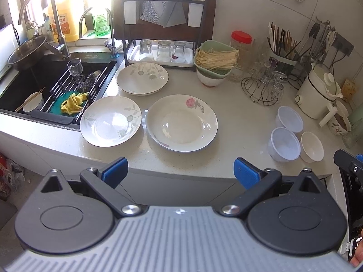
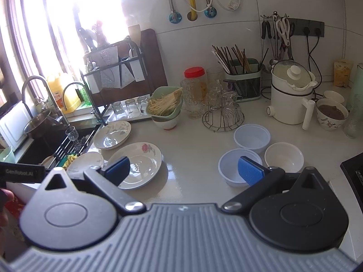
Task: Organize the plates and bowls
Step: 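Move both grippers toward the orange-rimmed leaf-pattern plate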
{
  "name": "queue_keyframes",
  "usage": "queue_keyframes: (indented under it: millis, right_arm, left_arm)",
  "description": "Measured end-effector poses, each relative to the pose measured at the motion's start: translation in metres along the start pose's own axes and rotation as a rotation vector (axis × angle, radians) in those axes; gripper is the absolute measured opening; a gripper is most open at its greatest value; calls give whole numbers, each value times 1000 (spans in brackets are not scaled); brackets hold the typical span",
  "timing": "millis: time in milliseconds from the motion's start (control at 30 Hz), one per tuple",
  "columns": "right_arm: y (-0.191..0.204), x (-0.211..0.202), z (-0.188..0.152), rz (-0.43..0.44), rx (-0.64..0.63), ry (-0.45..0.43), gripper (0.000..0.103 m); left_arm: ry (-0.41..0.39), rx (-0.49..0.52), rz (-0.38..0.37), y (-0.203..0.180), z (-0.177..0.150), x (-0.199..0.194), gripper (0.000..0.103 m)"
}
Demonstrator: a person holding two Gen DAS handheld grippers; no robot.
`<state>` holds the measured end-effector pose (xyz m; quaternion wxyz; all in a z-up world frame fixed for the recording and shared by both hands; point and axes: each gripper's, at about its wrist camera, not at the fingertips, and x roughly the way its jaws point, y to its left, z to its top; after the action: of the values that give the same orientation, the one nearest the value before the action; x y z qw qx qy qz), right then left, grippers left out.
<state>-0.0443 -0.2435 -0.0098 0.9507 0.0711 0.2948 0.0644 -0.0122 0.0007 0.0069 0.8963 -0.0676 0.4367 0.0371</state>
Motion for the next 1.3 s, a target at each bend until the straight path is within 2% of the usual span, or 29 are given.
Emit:
queue_keyframes:
  millis: [1300]
  right_arm:
    - [2, 9, 15, 39, -18, 46, 103]
  left_arm:
    - [31, -25, 27, 14, 20, -2, 101]
